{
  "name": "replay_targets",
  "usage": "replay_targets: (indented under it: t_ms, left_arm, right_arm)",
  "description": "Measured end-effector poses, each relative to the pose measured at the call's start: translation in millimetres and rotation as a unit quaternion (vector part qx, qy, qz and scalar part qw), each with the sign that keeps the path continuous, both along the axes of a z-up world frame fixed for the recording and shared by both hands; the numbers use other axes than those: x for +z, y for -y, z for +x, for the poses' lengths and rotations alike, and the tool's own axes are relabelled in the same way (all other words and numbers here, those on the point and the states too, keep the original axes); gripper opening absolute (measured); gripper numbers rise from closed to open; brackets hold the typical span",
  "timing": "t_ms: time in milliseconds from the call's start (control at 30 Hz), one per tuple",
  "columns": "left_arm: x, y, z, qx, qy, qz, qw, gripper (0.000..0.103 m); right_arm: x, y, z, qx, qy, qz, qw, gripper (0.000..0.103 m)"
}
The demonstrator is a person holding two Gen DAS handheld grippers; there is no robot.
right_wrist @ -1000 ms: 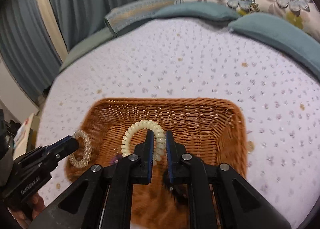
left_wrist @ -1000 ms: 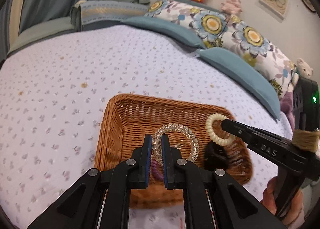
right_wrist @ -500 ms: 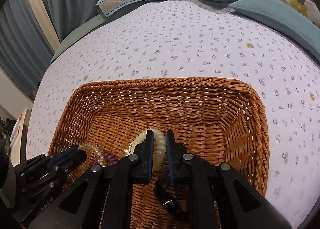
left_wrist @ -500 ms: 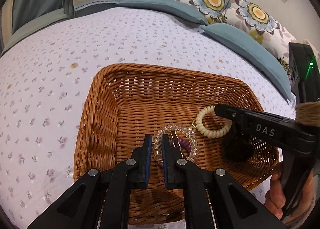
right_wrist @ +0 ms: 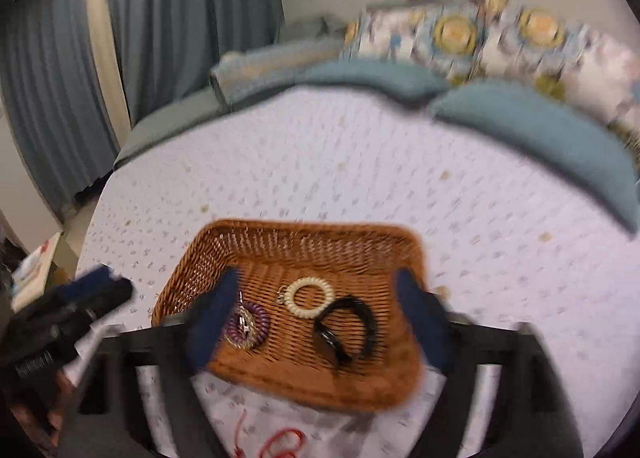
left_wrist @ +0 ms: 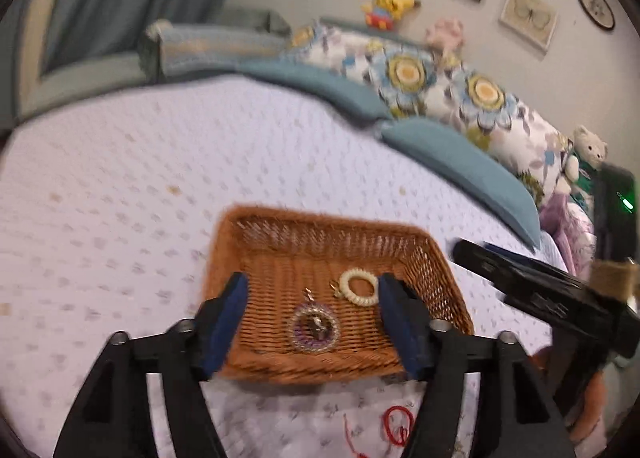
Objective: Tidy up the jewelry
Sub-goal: 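Carry both bracelets into the basket and open both tools, then grasp a clear bead bracelet with the right tool while the left tool grasps a silver earring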
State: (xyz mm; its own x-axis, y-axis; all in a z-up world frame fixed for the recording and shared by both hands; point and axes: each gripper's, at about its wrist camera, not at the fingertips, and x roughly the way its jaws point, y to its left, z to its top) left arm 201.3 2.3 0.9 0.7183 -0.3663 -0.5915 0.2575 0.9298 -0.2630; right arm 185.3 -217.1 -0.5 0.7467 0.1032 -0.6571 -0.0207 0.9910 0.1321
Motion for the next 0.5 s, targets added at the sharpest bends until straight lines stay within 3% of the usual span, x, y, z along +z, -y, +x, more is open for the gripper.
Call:
replay_targets:
  t_ms: [100,200,333,500]
  left_arm:
    - [17.1,-9.4,-41.1,0.030,0.025,0.029,0.9988,0.076]
    - [19.8,-16.7,-80.6,0.043,0.028,0.043,0.9978,0.078]
    - [6.2,-27.2,-126.8,0.051,0.006,0.039,0.9979,0.078]
    - [-22.4,-31.3,-157.1,0.047,-0.029,0.023,0.9982,0.078]
  right_arm:
    - [21.2,-3.8,-51.1,-0.021,0.052,-0.064,0.996,0.097]
    - [24.7,-10.1,-87.7,-0.025,0.057,-0.103,0.993,0.102]
    - [13.9,-15.5,-122.5,-0.027,0.035,-0.120,0.992,0.102]
    - [-13.9,2.1,-142.9,-0.044,-0.023,-0.108,0.993,0.102]
